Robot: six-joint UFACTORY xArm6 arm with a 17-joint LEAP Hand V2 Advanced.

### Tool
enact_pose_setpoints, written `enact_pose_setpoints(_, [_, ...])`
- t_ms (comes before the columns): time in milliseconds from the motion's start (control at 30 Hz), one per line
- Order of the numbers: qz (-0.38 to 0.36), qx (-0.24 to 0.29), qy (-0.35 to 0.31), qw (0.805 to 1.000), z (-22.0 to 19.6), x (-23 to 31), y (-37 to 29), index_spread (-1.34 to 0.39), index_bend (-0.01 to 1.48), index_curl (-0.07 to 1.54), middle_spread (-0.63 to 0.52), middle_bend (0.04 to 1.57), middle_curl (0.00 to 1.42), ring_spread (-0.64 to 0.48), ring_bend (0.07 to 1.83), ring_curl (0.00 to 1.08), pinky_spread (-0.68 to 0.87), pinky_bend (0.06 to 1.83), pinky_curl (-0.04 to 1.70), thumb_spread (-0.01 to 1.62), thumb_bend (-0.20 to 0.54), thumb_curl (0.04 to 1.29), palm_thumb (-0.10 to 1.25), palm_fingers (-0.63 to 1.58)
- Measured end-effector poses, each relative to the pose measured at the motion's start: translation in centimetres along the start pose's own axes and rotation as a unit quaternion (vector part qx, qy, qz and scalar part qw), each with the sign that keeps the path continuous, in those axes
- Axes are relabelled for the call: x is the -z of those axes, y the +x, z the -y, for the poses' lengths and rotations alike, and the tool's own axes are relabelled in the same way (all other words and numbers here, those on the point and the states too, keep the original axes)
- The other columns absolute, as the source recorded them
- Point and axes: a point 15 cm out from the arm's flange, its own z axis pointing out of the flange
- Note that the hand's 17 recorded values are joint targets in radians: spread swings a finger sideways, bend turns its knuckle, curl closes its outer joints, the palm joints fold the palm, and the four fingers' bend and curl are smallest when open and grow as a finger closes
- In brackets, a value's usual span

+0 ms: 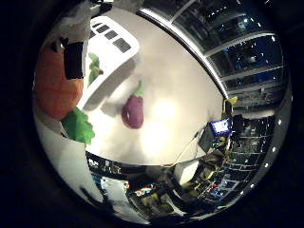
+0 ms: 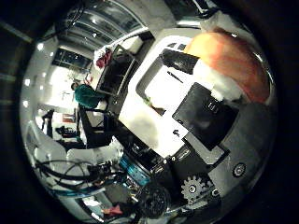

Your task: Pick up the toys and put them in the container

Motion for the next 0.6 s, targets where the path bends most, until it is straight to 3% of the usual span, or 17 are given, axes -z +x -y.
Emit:
enact_pose_setpoints(167, [0.005, 0.015, 0.036, 0.999, 2.8, -2.6, -2.8, -0.2, 1.11, 0.61, -0.09, 1.3, 0.58, -0.17, 1.41, 0.57, -0.23, 1.1, 0.92, 0.96, -0.033, 0.48, 0.91, 1.15])
enact_pose_setpoints(200, [0.005, 0.016, 0.04, 0.999, 3.2, -2.9, -2.8, -0.25, 0.94, 0.58, -0.12, 1.25, 0.56, -0.19, 1.37, 0.55, -0.3, 1.08, 0.89, 0.94, -0.039, 0.48, 0.88, 0.96])
enact_pose_setpoints(233, [0.005, 0.019, 0.039, 0.999, 3.2, -3.4, -2.9, -0.34, 0.75, 0.55, -0.16, 1.1, 0.53, -0.24, 1.34, 0.55, -0.37, 1.11, 0.87, 0.94, -0.031, 0.48, 0.87, 0.61])
enact_pose_setpoints(267, [0.004, 0.021, 0.031, 0.999, 3.1, -4.1, -2.9, -0.41, 0.7, 0.52, -0.18, 0.94, 0.47, -0.25, 1.22, 0.5, -0.34, 1.03, 0.84, 0.96, -0.023, 0.48, 0.88, 0.25])
enact_pose_setpoints(300, [0.003, 0.025, 0.02, 0.999, 2.7, -4.8, -2.9, -0.44, 0.72, 0.52, -0.17, 0.88, 0.46, -0.23, 1.13, 0.49, -0.26, 0.96, 0.85, 0.96, -0.027, 0.48, 0.87, 0.04])
enact_pose_setpoints(367, [0.003, 0.035, 0.0, 0.999, 1.9, -5.6, -2.8, -0.48, 0.6, 0.42, -0.11, 0.69, 0.37, -0.13, 0.84, 0.34, -0.02, 0.85, 0.74, 0.98, -0.027, 0.47, 0.86, -0.17])
enact_pose_setpoints(467, [0.002, 0.048, -0.012, 0.999, 1.2, -6.0, -1.5, -0.5, 0.44, 0.35, -0.02, 0.46, 0.3, 0.02, 0.59, 0.25, 0.27, 0.73, 0.62, 0.98, -0.027, 0.46, 0.83, -0.14])
enact_pose_setpoints(600, [-0.003, 0.046, -0.016, 0.999, 0.7, -5.5, 1.3, -0.51, 0.38, 0.34, -0.01, 0.36, 0.28, 0.09, 0.53, 0.22, 0.35, 0.68, 0.57, 0.98, -0.029, 0.45, 0.82, -0.11])
